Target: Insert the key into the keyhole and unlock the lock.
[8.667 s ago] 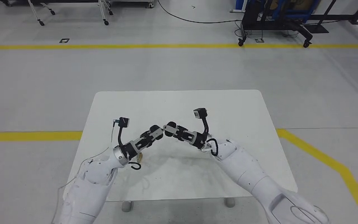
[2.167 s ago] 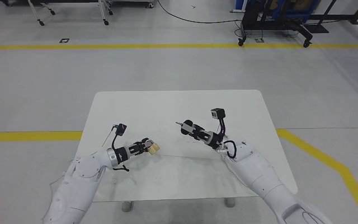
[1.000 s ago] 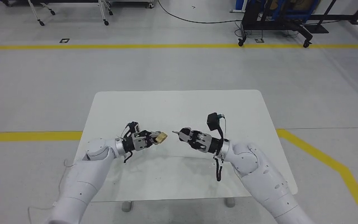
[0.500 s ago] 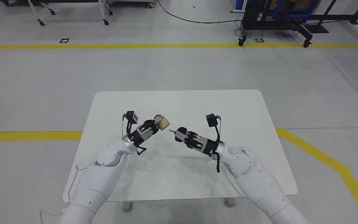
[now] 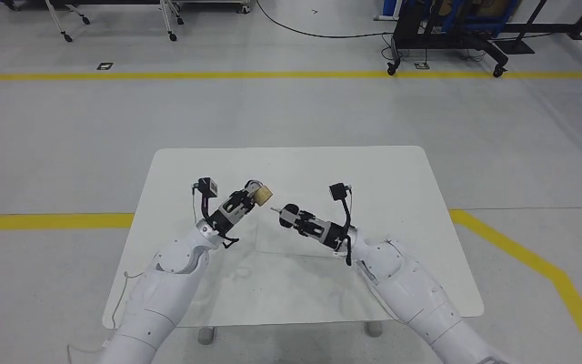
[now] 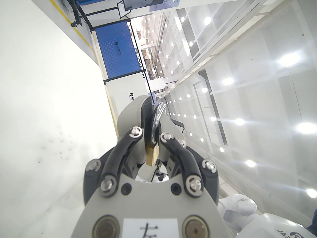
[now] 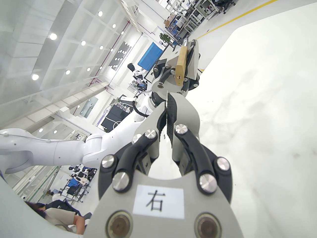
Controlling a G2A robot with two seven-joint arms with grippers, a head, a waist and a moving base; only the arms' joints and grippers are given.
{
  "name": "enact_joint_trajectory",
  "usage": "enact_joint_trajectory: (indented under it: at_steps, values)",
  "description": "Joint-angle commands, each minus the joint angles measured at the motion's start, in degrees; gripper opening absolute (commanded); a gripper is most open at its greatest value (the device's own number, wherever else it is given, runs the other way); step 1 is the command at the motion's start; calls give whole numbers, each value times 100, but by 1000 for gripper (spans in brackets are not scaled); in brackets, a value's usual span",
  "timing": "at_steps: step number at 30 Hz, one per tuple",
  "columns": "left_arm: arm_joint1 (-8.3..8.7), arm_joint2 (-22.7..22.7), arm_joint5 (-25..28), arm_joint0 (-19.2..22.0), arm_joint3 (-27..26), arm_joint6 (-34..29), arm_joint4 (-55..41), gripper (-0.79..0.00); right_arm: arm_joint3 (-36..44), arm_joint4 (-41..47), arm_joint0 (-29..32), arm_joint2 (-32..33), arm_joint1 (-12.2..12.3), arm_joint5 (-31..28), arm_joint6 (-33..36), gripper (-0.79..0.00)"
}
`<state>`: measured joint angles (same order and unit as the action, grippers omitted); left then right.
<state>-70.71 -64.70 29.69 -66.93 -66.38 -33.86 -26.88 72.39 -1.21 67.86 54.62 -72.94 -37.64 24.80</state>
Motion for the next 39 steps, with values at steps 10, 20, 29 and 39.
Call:
enact_joint_trajectory:
  at_steps: [10,20,29,39]
  values:
    - [-34,-47,11,-124,-145,247,59,-785,-226,-88,-110,-225,-149,23,-582,-785]
    - [-41,-119,87,-229,-277,330,242,-785,-389,-85,-207,-353,-258,-88,-813,-785]
    - [-68,-148,74,-294,-335,561,350,-785,-442,-308,-218,-364,-316,7,-1050,-785]
    - [-109,-139,65,-359,-363,816,469,-785,-481,-502,-228,-435,-396,79,-1255,-785]
